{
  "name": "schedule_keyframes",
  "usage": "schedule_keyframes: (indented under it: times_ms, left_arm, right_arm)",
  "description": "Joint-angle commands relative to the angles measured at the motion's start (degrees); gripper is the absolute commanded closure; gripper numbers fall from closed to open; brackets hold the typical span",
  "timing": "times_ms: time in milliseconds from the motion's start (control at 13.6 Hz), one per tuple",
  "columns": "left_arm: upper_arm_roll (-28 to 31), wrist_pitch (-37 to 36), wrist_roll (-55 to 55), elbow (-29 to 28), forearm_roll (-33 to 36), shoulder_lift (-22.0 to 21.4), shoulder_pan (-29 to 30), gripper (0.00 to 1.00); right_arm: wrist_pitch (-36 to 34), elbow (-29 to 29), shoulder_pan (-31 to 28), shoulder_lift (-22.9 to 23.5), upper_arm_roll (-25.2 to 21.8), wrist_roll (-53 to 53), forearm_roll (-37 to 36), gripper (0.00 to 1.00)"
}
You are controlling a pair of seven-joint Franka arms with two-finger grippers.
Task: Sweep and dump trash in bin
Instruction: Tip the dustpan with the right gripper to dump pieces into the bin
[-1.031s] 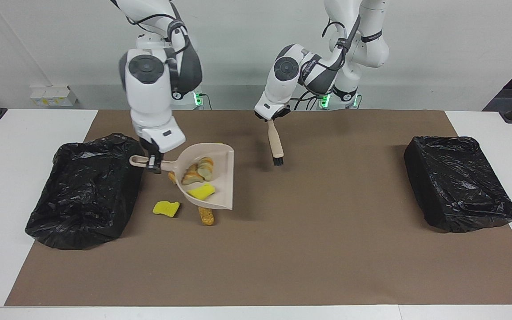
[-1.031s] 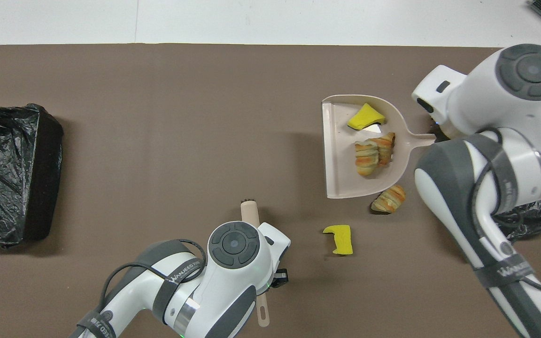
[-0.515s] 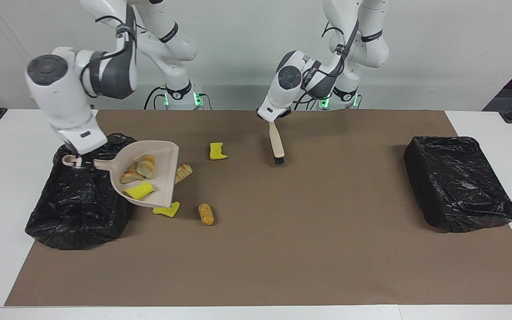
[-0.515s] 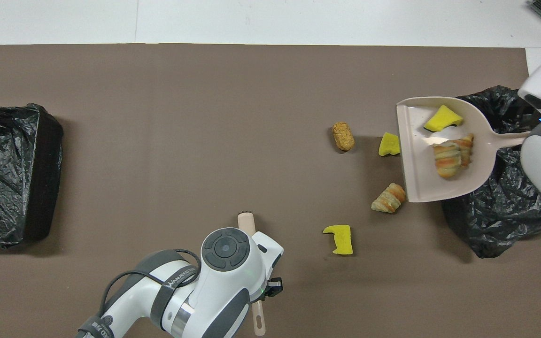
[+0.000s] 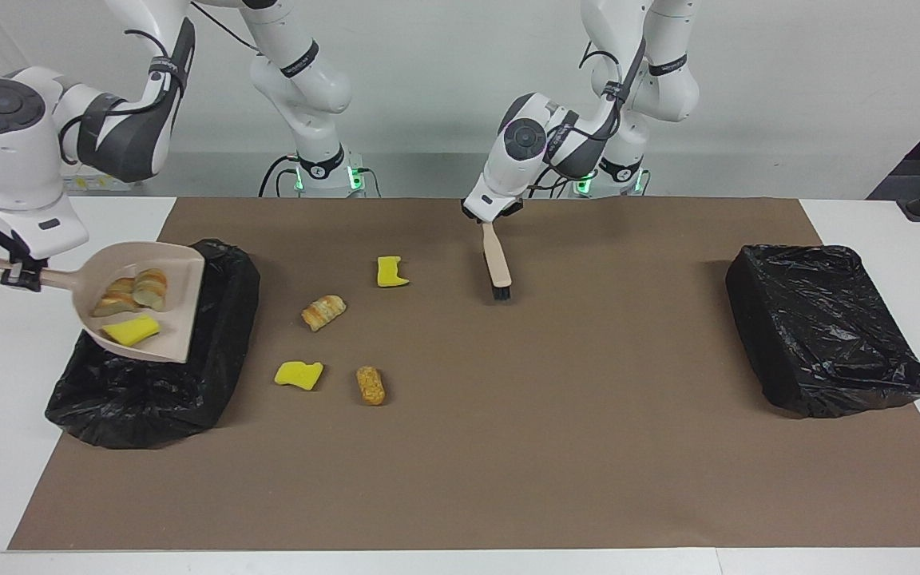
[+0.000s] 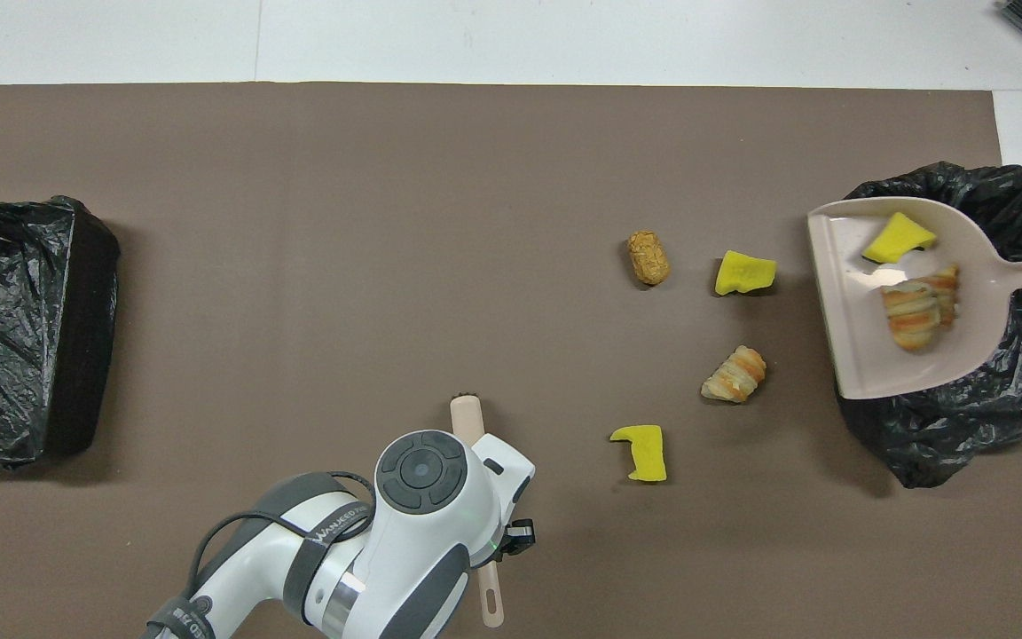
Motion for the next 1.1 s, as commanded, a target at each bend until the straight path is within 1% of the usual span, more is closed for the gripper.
schedule_keyframes:
  times_ms: [0,147,221,294,368,442,515,589,736,883,1031]
  left_arm:
    - [0.5,2.4,1.5,-1.7,-1.4,0.1,-0.5,1.0]
    - [0.5,3.8,1.6,-1.6,-1.4,1.0,-0.5,1.0]
    - [0.5,3.8,1.6,-1.6,-1.4,1.0,-0.4,1.0]
    - [0.6,3.6,1.8,-1.6,-1.4,1.0,-0.4,0.96]
    - [0.6,3.6,2.0,-1.2,-1.4,1.2,-0.1,0.72]
    - [0.8,3.7,2.7,-1.1,-1.3,1.3,-0.1,0.26]
    - [0.9,3.0,3.7,-0.9,-1.2,1.2,0.1,0.0]
    - [1.0,2.9,4.1,-0.8,-1.2,1.0,1.0,0.0]
    - [1.1,2.3,4.0,0.5,-0.1,0.4,4.6,0.0]
    - [1.4,1.7,4.0,2.4,3.0,0.3,8.7,0.0]
    - [1.4,0.9,4.1,4.1,7.5,0.1,13.5,0.0]
  right_arm:
    - [3.1,-1.3,-1.1,-1.2,0.5,3.0,-8.7,1.0]
    - [3.9,-4.7,-0.5,-3.4,0.7,8.6,-18.7,1.0]
    - [3.8,-7.2,-0.1,-5.0,0.7,10.6,-22.2,1.0]
    - [3.8,-9.7,0.3,-6.6,0.7,12.4,-23.8,1.0]
    - [3.8,-11.9,0.3,-8.0,0.7,13.2,-24.8,1.0]
    - [3.6,-13.7,0.3,-9.3,0.7,13.7,-25.5,1.0]
    - [3.4,-14.3,0.1,-10.1,0.6,14.5,-25.6,1.0]
    - [3.4,-14.2,-0.1,-10.4,0.6,14.5,-25.7,1.0]
    - [3.0,-14.1,0.0,-12.2,0.6,14.1,-26.8,1.0]
    - [2.7,-13.9,0.3,-13.4,0.8,14.0,-26.4,1.0]
    - [2.7,-13.9,0.7,-13.4,1.2,14.3,-24.4,1.0]
